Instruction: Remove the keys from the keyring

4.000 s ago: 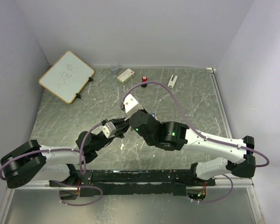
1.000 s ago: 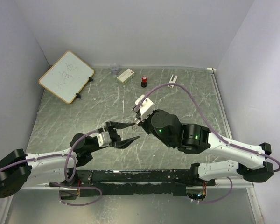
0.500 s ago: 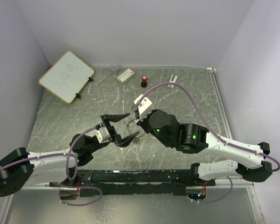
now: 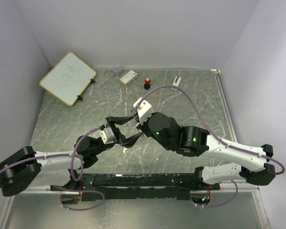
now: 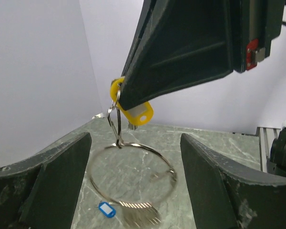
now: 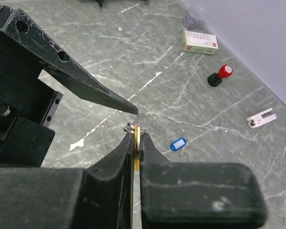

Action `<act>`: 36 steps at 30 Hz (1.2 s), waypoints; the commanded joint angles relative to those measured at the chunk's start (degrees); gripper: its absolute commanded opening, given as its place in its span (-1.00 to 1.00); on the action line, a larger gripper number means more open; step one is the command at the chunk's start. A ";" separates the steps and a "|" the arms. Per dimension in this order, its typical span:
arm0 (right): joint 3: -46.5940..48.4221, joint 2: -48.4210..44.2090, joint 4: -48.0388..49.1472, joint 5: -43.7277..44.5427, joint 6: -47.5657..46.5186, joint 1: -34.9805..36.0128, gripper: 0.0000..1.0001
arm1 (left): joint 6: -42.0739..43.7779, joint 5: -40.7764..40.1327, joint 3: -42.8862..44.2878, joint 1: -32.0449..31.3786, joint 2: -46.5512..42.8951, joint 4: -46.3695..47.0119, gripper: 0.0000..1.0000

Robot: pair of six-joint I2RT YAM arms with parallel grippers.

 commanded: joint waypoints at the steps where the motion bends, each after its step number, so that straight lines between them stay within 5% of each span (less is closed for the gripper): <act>1: 0.09 -0.62 2.46 -0.39 0.08 -0.18 -1.00 | -2.99 -1.07 2.52 -0.36 -0.37 1.95 0.72; 9: -0.71 -1.16 3.00 -0.49 0.58 -0.18 -1.00 | -4.13 -4.30 -0.46 -0.30 -1.75 6.37 0.71; 20: -1.51 -0.96 4.43 0.44 0.69 -0.18 -1.00 | -5.83 -10.73 0.79 -0.27 -1.85 1.04 0.58; 36: -1.64 0.13 5.18 0.18 0.58 -0.18 -1.00 | -3.23 -9.37 1.18 -0.31 1.87 5.48 0.03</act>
